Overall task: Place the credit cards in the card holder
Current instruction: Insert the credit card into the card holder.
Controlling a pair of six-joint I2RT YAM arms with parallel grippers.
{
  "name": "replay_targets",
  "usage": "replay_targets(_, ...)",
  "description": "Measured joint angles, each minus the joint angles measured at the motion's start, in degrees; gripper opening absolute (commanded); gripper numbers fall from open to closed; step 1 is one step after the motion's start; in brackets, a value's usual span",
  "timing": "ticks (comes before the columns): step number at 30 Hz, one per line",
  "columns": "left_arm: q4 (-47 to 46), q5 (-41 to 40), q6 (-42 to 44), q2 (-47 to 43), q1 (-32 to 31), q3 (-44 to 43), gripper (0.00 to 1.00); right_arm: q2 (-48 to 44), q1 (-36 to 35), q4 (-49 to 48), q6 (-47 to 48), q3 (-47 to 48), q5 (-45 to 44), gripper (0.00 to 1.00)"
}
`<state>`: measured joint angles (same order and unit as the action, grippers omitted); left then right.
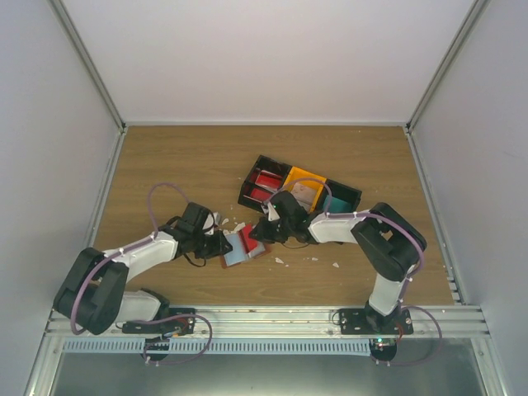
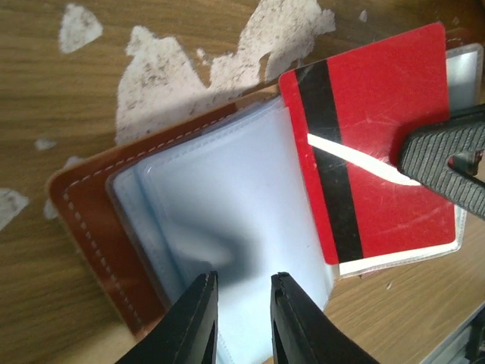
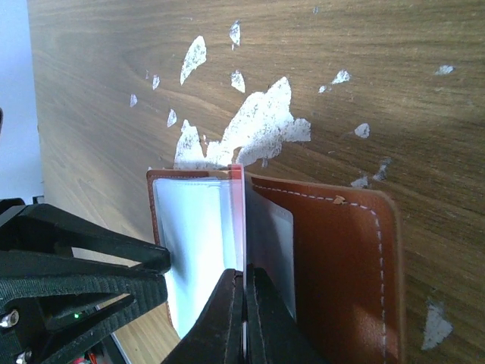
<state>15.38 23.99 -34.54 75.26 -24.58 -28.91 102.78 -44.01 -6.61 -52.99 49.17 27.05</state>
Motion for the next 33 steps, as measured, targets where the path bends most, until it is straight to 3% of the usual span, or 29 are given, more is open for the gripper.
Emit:
replay_targets(11, 9.6, -4.3, -2.4, -3.7, 0.0, -0.1, 0.35, 0.3, -0.1, -2.5, -0.3, -1.4, 0.0, 0.01)
replay_targets(18, 7.3, -0.7, -3.4, -1.9, 0.2, 0.3, 0.35, 0.3, -0.1, -6.1, -0.7, -3.7, 0.4, 0.0)
replay_targets(28, 4.5, 3.1, -4.1, 0.8, 0.5, 0.3, 0.24, 0.3, 0.0, -12.7, -3.5, -7.1, 0.7, 0.0)
replay_targets(33, 3.5, 4.2, -4.0, 1.7, 0.5, 0.4, 0.24, 1.0, 0.1, -14.1, -3.7, -7.2, 1.4, 0.01)
